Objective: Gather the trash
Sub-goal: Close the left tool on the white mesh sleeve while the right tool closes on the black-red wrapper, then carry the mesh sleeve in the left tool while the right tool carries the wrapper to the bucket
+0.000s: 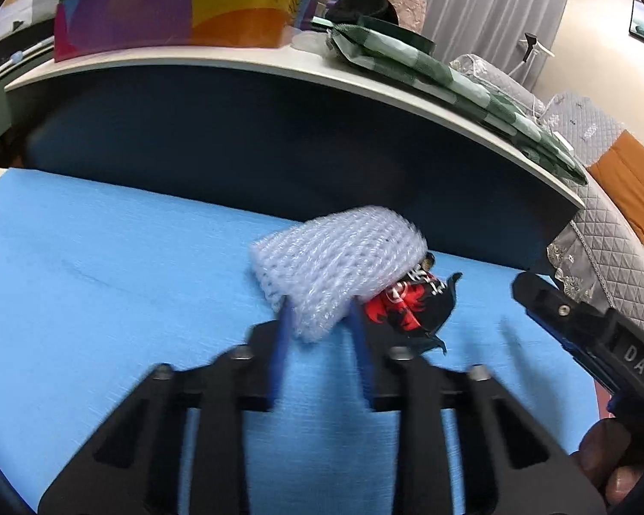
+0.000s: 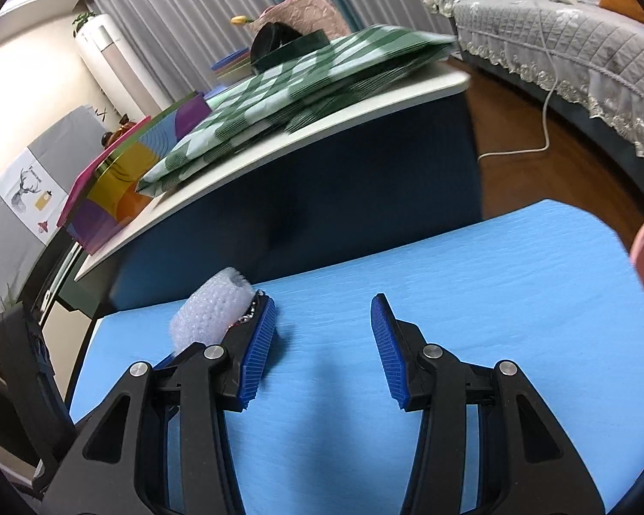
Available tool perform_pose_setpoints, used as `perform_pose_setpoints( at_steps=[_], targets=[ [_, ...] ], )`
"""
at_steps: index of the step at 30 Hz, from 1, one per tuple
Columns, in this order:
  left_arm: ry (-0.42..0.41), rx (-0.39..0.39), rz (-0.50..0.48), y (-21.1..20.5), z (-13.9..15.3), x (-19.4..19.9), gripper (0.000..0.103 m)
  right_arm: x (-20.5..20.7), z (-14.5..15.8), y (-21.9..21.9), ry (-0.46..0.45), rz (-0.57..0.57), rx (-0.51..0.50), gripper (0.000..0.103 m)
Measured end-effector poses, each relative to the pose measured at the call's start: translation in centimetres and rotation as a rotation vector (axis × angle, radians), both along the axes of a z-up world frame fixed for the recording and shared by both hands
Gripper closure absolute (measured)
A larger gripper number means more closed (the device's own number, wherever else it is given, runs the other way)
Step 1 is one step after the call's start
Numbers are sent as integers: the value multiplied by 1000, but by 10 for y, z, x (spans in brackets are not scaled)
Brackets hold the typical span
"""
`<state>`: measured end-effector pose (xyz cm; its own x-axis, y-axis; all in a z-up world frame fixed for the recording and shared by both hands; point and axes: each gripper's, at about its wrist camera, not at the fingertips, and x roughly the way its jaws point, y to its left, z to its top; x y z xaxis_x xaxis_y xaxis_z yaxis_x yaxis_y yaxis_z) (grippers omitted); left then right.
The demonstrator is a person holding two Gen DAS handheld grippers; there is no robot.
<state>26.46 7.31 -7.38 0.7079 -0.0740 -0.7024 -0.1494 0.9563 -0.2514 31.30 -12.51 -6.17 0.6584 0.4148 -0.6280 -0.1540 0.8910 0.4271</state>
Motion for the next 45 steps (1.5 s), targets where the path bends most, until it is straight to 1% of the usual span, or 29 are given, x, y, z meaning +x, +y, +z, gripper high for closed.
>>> perform_pose_setpoints(
  at_steps=[1, 2, 7, 10, 15, 16, 18, 20, 24, 31, 36, 45],
  targets=[
    [2, -5, 2, 3, -1, 0, 97, 1, 0, 2, 2, 9, 2, 56],
    [7, -6, 6, 6, -2, 0, 98, 3, -1, 8, 5, 24, 4, 56],
    [6, -6, 49, 20, -3, -9, 99, 9, -9, 31, 31, 88, -2, 56],
    [6, -4, 47, 23, -3, -11, 99, 10, -15, 43, 54, 111, -24, 56],
    [7, 4, 40, 23, -3, -12, 99, 8, -18, 51, 62, 122, -66, 56],
    [8, 7, 39, 22, -3, -11, 99, 8, -18, 51, 63, 124, -70, 57],
    [10, 10, 35, 20, -1, -9, 99, 7, -18, 53, 64, 135, -71, 67],
    [9, 17, 34, 19, 2, -7, 99, 6, -17, 54, 55, 138, -83, 68],
    [6, 27, 35, 17, 8, -8, 99, -1, -10, 50, 29, 138, -90, 70],
    [-6, 50, 25, 6, 20, -13, 99, -17, 18, 31, -31, 116, -101, 70],
    [-23, 60, 5, -7, 29, -20, 99, -29, 34, 17, -53, 90, -109, 70],
    [-64, 93, -42, -40, 50, -41, 99, -59, 64, -29, -108, 21, -138, 70]
  ],
)
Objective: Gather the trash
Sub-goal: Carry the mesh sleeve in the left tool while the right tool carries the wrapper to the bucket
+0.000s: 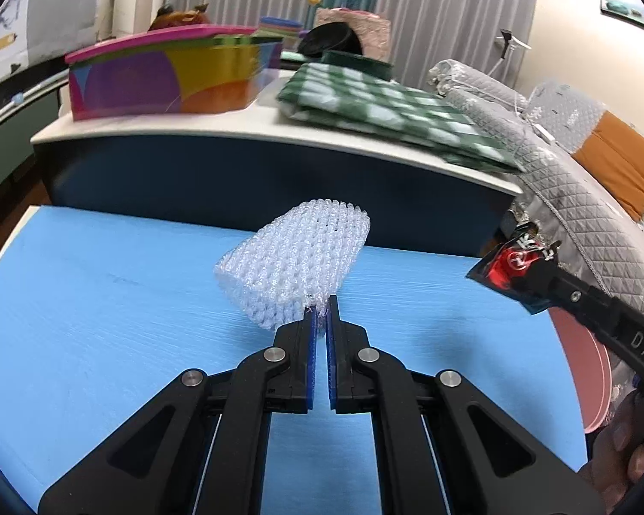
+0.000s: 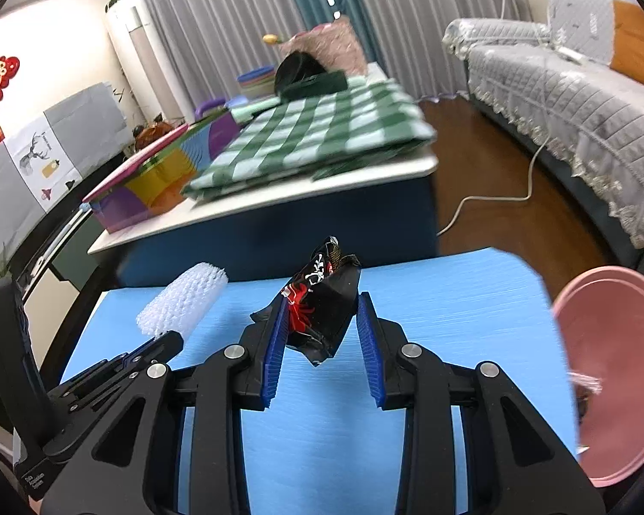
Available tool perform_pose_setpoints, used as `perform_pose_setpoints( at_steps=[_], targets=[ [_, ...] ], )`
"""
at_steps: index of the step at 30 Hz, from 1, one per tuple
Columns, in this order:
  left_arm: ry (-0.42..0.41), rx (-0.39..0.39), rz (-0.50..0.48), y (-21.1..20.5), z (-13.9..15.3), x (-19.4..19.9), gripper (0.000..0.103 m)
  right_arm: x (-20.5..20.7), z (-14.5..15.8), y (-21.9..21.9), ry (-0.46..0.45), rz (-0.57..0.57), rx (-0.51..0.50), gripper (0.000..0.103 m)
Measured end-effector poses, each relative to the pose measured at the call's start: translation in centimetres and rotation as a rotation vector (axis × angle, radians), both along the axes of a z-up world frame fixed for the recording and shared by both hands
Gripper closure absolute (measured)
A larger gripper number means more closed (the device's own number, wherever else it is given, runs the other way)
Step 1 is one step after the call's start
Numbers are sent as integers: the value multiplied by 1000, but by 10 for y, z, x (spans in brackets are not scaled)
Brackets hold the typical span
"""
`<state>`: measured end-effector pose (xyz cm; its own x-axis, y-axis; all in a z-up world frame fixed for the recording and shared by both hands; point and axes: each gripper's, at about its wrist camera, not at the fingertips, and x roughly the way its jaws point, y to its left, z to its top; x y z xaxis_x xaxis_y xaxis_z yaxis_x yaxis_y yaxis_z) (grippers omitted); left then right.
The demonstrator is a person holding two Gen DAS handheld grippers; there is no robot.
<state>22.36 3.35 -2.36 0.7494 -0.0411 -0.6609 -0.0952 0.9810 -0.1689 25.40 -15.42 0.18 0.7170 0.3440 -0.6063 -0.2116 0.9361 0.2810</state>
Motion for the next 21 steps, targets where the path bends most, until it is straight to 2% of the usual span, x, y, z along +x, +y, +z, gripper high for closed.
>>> perform_pose_setpoints(
  at_steps=[8, 21],
  targets=[
    [-23, 41, -53, -30, 15, -15, 99, -21, 23, -41, -52, -57, -30, 70],
    [-42, 66, -141, -80, 21, -21, 99, -39, 35, -100, -90, -146, -56, 70]
  ],
)
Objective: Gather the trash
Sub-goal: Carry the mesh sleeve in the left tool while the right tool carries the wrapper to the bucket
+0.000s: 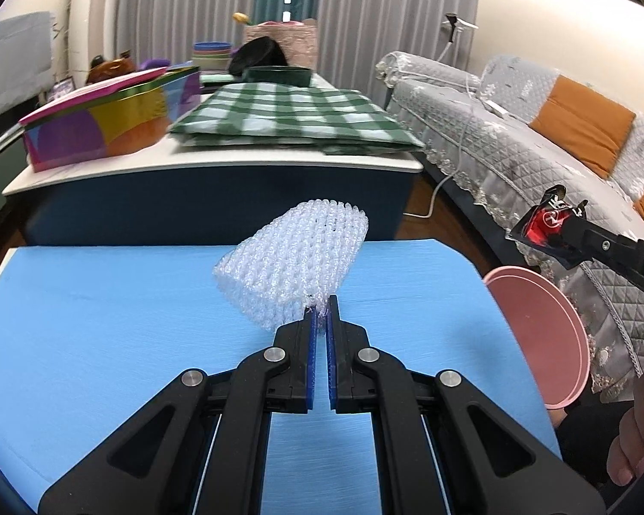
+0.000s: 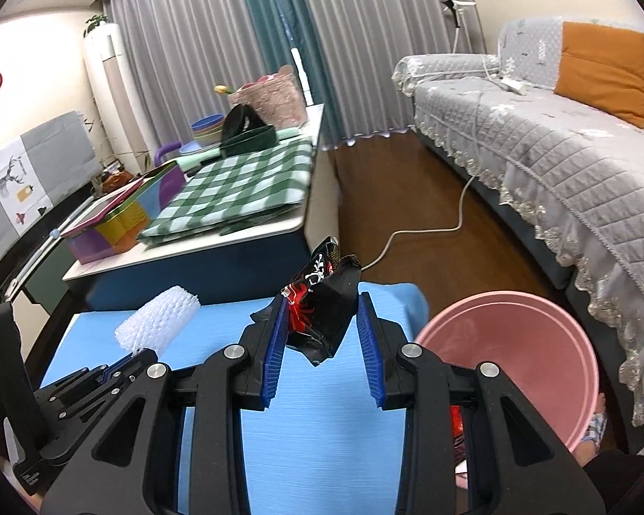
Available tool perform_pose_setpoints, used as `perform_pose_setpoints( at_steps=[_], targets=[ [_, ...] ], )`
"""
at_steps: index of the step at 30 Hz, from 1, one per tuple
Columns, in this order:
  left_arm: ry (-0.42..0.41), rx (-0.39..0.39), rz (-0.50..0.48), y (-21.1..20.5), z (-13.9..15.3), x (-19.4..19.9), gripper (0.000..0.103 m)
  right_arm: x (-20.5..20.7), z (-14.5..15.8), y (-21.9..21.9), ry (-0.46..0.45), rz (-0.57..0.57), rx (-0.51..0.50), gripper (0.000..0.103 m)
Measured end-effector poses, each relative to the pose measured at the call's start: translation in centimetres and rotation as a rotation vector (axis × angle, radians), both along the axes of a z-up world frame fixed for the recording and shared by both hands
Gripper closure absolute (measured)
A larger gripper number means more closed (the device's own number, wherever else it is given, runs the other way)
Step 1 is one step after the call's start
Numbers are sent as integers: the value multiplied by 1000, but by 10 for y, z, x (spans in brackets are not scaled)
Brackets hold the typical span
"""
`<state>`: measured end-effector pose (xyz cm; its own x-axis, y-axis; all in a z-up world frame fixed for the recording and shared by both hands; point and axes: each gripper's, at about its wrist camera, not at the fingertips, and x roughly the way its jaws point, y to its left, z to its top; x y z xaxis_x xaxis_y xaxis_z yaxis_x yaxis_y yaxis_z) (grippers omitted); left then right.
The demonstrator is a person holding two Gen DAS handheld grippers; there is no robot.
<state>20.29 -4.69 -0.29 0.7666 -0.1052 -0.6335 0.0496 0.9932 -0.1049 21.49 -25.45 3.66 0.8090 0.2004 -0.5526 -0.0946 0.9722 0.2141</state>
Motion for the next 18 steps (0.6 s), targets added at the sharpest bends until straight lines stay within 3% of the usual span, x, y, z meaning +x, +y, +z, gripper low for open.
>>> perform_pose_setpoints(
  at_steps=[18],
  targets=[
    [27, 6, -192, -118, -21, 20, 99, -10, -21, -115, 27, -187, -27, 70]
  ],
)
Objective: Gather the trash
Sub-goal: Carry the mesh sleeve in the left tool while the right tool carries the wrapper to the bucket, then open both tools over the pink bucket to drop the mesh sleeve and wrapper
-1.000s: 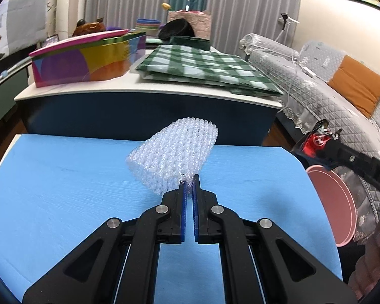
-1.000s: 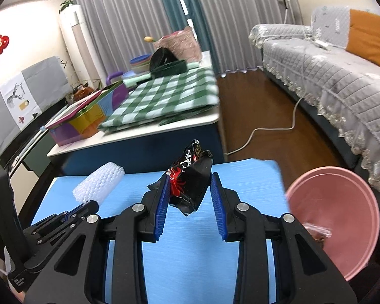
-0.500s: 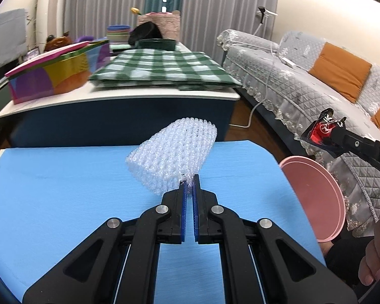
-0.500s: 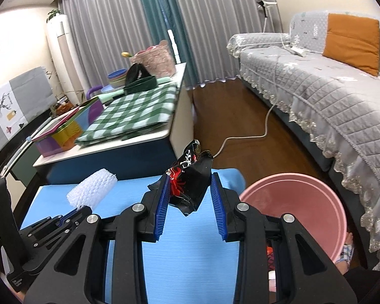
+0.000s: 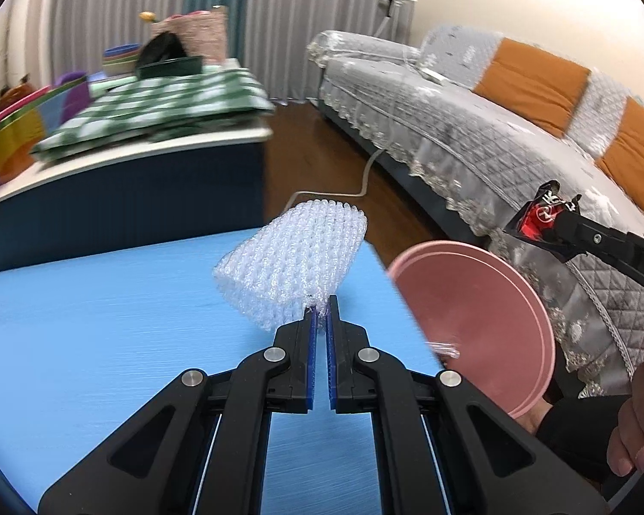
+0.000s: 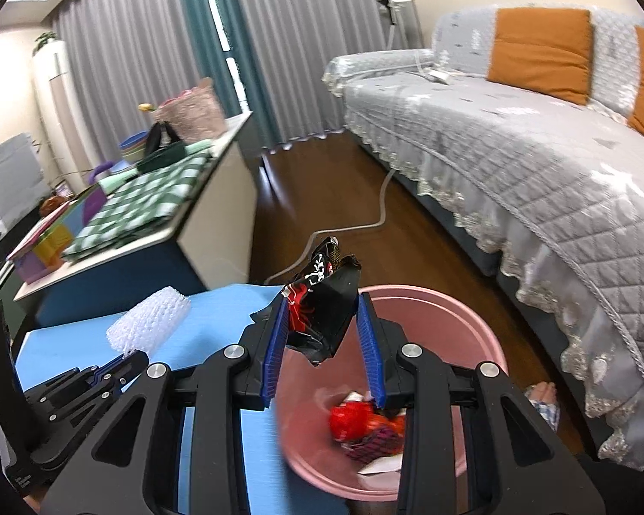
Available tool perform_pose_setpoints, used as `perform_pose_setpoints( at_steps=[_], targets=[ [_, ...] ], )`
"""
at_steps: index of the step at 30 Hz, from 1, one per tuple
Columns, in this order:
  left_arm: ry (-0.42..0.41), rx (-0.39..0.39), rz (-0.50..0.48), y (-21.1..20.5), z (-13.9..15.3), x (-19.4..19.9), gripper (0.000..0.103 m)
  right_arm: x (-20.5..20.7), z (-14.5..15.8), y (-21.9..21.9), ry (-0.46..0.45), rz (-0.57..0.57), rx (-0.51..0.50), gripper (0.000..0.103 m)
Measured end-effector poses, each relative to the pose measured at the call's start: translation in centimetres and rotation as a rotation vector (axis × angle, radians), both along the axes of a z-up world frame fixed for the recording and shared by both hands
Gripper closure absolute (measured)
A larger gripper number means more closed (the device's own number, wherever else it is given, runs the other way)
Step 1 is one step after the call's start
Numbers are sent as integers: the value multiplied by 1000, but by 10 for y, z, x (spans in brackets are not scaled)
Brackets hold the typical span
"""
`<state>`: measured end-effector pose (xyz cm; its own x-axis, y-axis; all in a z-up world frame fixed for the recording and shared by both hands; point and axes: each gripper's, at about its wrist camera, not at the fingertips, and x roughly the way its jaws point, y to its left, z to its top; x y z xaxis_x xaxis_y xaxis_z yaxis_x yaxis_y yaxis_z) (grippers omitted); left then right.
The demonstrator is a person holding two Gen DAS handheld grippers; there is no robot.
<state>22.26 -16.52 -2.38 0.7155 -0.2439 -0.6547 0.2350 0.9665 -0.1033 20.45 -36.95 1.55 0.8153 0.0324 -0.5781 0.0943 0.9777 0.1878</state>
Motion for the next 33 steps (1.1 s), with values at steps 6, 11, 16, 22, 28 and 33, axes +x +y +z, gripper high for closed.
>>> perform_pose_setpoints(
  at_steps=[6, 11, 16, 22, 28, 33],
  targets=[
    [4, 12, -67, -38, -8, 2, 99, -4, -10, -34, 18, -54, 1, 70],
    [13, 11, -113, -65, -15, 4, 99, -4, -19, -54, 34, -86, 4, 70],
    [1, 25, -167, -90, -17, 2, 99, -4, -22, -64, 38, -98, 4, 70],
    [-7, 25, -224, -111, -20, -2, 99, -1, -25, -69, 45, -105, 8, 69],
    [-17, -7, -246, -110, -19, -4, 76, 0, -29, -75, 60, -137, -4, 40],
    [-12, -24, -223, -100, -13, -3, 76, -3, -24, -78, 52, -150, 15, 40]
  ],
)
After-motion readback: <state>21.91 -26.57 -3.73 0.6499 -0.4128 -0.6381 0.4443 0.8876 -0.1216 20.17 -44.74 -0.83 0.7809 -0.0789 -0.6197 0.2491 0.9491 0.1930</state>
